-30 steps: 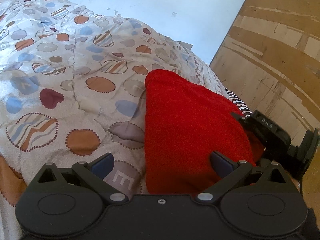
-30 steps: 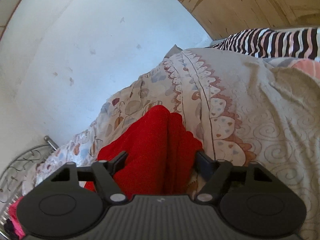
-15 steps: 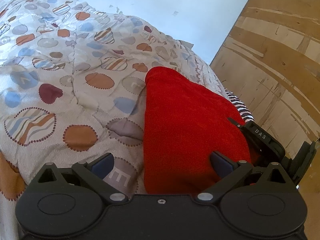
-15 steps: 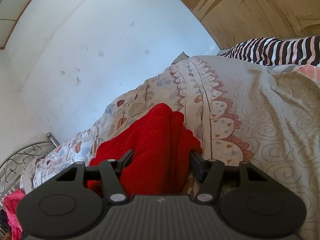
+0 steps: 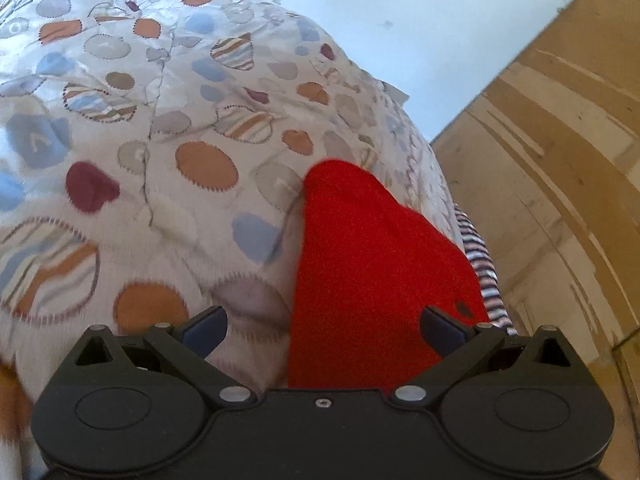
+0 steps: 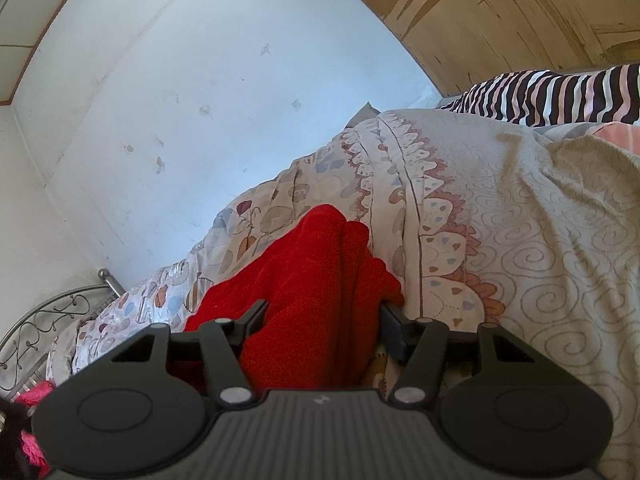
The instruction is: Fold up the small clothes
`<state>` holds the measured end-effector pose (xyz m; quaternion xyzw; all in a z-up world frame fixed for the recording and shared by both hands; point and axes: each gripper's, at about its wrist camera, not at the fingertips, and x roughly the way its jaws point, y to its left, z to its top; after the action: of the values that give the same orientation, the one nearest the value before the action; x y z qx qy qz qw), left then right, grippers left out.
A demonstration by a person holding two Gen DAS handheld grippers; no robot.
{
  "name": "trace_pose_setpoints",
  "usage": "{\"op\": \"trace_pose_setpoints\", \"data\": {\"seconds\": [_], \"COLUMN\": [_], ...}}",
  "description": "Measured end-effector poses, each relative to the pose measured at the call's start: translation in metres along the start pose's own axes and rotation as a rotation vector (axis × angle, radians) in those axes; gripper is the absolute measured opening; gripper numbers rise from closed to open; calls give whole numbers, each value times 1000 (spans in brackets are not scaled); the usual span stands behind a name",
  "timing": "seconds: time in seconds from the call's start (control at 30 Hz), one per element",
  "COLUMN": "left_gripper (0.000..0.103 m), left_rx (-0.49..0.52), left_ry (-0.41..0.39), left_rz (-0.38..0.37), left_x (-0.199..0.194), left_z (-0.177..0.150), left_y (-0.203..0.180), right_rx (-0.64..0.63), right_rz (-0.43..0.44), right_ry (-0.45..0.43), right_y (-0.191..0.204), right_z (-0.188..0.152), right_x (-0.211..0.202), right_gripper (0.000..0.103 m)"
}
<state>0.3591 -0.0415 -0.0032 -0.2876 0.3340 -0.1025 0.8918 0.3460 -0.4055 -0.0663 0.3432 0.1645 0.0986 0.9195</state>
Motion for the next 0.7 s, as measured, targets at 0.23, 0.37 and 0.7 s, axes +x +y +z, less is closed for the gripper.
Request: {"op": "trace_pose_setpoints", "data": {"seconds": [0.23, 0.37, 0.7], "left_gripper": [102, 102, 91], "left_rx": [55, 70, 123], "left_ry": [72, 150, 173], "left_rz": [-39, -23, -70], "left_x": [51, 80, 85], "left_z": [28, 28, 32], "left_y": [-4, 0, 3], "right_rx": [2, 3, 8], "right_rz": [0, 0, 3], "right_ry": [0, 4, 18], "right_y": [0, 0, -1], "right_z": [0, -1, -1], "right_x": [0, 1, 4], "right_gripper": [63, 63, 65]}}
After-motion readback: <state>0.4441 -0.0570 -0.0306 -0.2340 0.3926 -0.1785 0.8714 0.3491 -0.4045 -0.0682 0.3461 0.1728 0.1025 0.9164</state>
